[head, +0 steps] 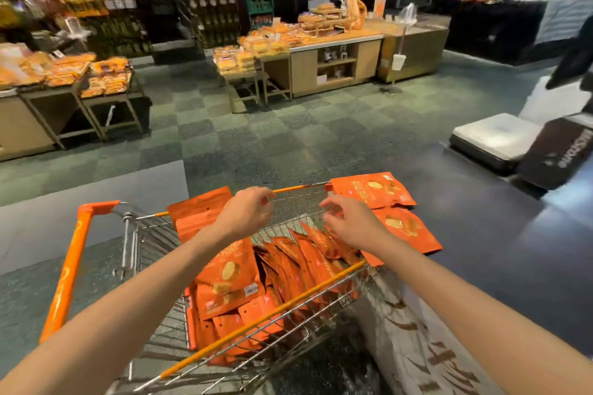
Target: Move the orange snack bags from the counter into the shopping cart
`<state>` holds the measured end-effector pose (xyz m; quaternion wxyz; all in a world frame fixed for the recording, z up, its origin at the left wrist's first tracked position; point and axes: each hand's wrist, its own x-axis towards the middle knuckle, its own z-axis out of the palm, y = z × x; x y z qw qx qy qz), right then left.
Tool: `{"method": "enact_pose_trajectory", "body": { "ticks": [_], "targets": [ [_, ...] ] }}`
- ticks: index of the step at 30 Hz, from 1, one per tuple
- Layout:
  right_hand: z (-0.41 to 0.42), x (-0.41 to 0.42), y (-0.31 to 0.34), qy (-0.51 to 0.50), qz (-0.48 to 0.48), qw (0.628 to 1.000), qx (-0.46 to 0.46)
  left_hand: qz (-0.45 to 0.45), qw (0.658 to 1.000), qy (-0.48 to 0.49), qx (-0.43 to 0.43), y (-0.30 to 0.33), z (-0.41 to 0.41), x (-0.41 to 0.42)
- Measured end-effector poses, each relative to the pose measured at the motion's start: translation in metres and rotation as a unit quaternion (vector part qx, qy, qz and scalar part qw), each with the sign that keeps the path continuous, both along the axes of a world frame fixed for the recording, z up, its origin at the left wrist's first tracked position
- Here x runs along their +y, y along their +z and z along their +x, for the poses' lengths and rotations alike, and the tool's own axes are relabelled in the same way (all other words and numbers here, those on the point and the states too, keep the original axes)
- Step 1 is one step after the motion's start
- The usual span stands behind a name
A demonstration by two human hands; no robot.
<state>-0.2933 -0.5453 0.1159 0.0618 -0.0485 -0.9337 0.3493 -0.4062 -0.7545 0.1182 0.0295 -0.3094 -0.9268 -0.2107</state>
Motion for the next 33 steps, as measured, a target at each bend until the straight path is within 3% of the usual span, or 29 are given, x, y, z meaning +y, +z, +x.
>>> {"method": "enact_pose_trajectory", "body": {
  "ticks": [8, 16, 27, 33],
  "targets": [
    [0.071, 0.12, 0.009, -0.066, 0.013, 0.998, -0.023, 0.036, 0.998, -0.048, 0.0, 0.003, 0.052, 0.138],
    [0.101, 0.187, 0.002, -0.077, -0.018, 0.996, -0.038, 0.022, 0.998, -0.054, -0.012, 0.003, 0.066, 0.207],
    [0.037, 0.202, -0.05, -0.051, -0.024, 0.996, -0.075, -0.008, 0.997, -0.031, -0.071, -0.046, 0.004, 0.224],
    [-0.019, 0.19, -0.108, -0.051, 0.001, 0.986, -0.159, -0.008, 0.985, 0.018, -0.169, -0.087, -0.067, 0.236]
  ]
}}
